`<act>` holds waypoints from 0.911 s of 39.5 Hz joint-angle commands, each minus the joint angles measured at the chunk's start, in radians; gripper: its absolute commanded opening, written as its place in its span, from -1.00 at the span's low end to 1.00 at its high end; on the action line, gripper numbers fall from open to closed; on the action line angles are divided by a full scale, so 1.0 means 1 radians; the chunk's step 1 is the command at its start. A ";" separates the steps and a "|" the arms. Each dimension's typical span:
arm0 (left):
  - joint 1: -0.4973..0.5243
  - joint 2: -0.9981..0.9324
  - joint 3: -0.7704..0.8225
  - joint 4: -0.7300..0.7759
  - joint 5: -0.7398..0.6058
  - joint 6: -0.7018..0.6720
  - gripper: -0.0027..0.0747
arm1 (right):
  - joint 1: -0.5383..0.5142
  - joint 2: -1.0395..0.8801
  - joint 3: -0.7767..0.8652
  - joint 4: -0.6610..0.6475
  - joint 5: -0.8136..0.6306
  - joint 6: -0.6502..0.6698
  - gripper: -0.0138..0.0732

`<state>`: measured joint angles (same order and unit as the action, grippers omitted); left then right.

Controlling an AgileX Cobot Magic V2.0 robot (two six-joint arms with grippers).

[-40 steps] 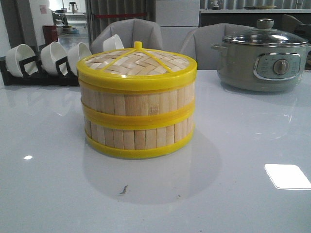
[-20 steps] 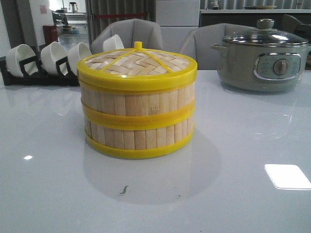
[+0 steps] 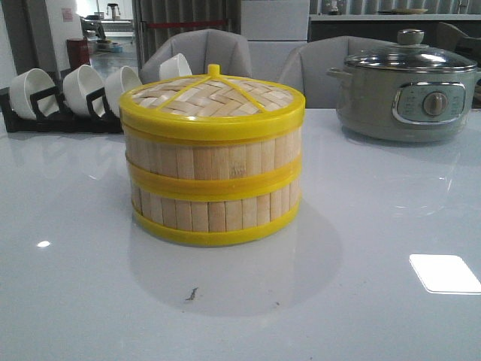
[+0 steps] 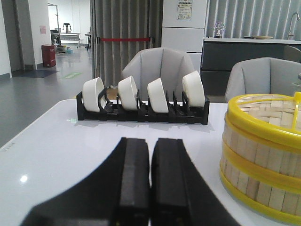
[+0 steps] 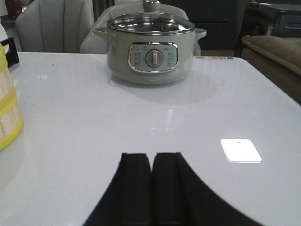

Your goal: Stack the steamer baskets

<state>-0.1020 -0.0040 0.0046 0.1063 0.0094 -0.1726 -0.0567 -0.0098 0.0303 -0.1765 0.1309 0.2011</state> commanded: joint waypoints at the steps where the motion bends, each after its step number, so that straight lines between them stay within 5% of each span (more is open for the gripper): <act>1: 0.001 -0.012 0.002 0.000 -0.087 0.000 -0.68 | -0.002 -0.022 -0.016 -0.002 -0.098 0.004 -0.62; 21: 0.001 -0.012 0.002 0.000 -0.087 0.000 -0.68 | -0.002 -0.022 -0.016 0.011 -0.099 0.002 -0.62; 36: 0.001 -0.012 0.002 0.000 -0.087 0.000 -0.68 | -0.002 -0.022 -0.016 0.144 -0.086 -0.188 -0.62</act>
<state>-0.1020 -0.0040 0.0046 0.1063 0.0094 -0.1726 -0.0567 -0.0098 0.0303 -0.0400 0.1266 0.0427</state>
